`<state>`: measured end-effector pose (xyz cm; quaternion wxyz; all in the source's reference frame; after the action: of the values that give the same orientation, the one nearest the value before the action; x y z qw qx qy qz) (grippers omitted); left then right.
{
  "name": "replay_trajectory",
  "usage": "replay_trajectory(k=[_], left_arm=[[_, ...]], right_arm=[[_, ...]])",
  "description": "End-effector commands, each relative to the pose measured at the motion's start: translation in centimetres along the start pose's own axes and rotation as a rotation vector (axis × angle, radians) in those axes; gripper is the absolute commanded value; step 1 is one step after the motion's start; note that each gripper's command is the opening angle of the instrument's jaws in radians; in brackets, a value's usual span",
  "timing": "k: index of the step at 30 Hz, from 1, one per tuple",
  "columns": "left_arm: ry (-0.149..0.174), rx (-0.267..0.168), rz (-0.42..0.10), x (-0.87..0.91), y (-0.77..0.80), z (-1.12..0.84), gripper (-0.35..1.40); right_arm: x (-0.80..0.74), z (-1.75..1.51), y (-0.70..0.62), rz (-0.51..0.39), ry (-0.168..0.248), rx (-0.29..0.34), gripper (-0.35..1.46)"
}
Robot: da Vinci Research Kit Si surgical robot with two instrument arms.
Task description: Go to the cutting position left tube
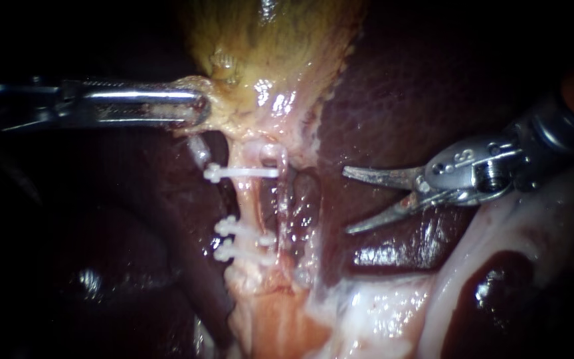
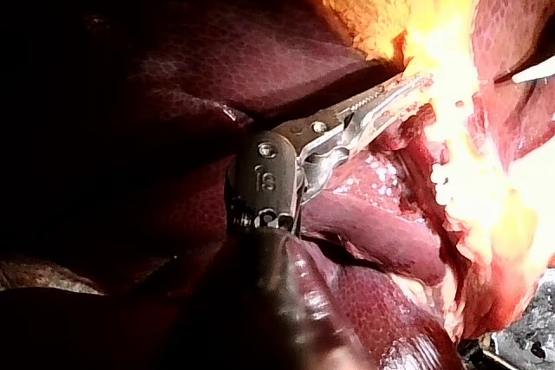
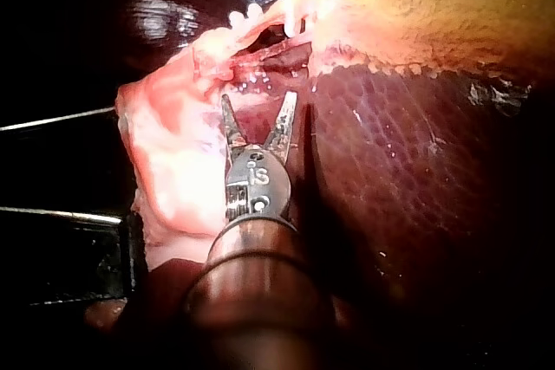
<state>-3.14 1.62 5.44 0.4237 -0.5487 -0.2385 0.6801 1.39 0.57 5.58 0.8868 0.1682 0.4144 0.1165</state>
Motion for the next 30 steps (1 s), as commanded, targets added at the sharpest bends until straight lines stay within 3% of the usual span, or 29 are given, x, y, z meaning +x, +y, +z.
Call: replay_trajectory(k=[1, 4, 9, 11, 15, 22, 30], left_arm=[[-0.001, -0.004, -0.001, 0.04, 0.02, -0.05, -0.35], [-0.007, -0.016, -0.011, 0.19, 0.11, -0.23, -0.35], [0.031, -0.018, -0.014, 0.47, 0.29, -0.56, -0.35], [0.034, -0.017, -0.016, 0.49, 0.32, -0.62, -0.35], [0.034, -0.018, -0.012, 0.43, 0.28, -0.63, -0.35], [0.034, -0.017, -0.011, 0.41, 0.25, -0.62, -0.35], [0.036, -0.014, -0.009, 0.38, 0.26, -0.59, -0.35]], right_arm=[[0.0, 0.0, 0.0, 0.0, 0.0, 0.0, 1.41], [0.0, 0.0, 0.0, 0.0, 0.0, 0.003, 1.41], [0.04, -0.01, 0.02, 0.004, 0.008, 0.02, 1.41], [0.09, 0.0, 0.02, 0.007, 0.025, 0.036, 1.41], [0.27, 0.09, -0.04, 0.01, 0.078, 0.125, 1.41], [0.58, 0.51, -0.12, 0.098, 0.081, 0.221, 1.41], [0.59, 0.96, -0.09, 0.143, 0.082, 0.281, 1.4]])
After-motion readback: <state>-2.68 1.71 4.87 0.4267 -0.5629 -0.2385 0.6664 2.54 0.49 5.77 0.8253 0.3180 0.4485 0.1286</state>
